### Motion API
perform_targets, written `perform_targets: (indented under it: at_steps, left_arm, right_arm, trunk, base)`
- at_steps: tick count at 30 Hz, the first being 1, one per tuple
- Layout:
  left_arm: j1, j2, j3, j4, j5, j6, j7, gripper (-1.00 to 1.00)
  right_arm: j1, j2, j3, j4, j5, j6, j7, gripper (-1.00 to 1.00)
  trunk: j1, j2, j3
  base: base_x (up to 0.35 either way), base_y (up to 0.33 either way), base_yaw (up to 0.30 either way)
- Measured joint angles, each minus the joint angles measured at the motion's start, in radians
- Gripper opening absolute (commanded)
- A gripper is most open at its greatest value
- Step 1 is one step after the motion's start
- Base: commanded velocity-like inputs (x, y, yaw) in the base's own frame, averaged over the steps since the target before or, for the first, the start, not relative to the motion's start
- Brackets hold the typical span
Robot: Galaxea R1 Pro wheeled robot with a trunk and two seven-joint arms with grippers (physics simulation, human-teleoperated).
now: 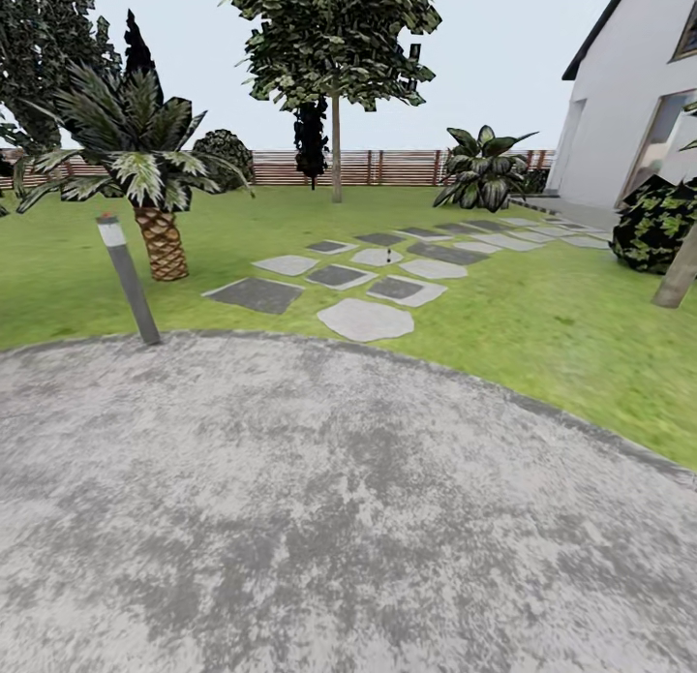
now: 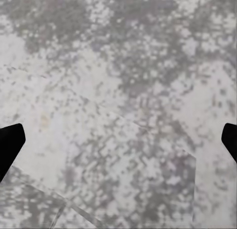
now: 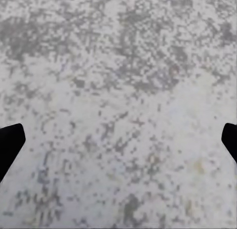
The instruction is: In the garden, pick up the pesticide atomizer on the floor and spray pesticide onto both trees until each tree trunk is fully covered.
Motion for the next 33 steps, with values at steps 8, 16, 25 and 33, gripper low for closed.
perform_targets:
  at_steps: [8,16,25,33]
  left_arm:
    - [0.000,-0.003,-0.002,0.000,-0.001,0.001,-0.002,1.00]
    - [0.000,-0.006,-0.003,-0.007,0.000,-0.002,-0.002,1.00]
    - [-0.010,-0.014,0.000,-0.038,0.001,0.002,-0.010,1.00]
    - [-0.005,-0.004,-0.002,-0.030,0.000,-0.007,-0.007,1.00]
  right_arm:
    - [0.000,0.000,0.001,-0.005,0.000,0.000,0.000,1.00]
    - [0.000,0.000,0.002,-0.006,0.002,-0.002,0.000,1.00]
    - [-0.001,-0.008,0.001,-0.021,0.006,-0.139,0.001,1.00]
    - [-0.001,-0.009,0.002,-0.025,0.009,-0.161,-0.001,1.00]
  trunk:
    - [0.000,0.000,0.000]
    - [0.000,0.000,0.000]
    - [0.000,0.000,0.000]
    - [0.000,0.000,0.000]
  base:
    - [0.337,0.000,0.000]
    - [0.337,0.000,0.000]
    - [0.337,0.000,0.000]
    - [0.337,0.000,0.000]
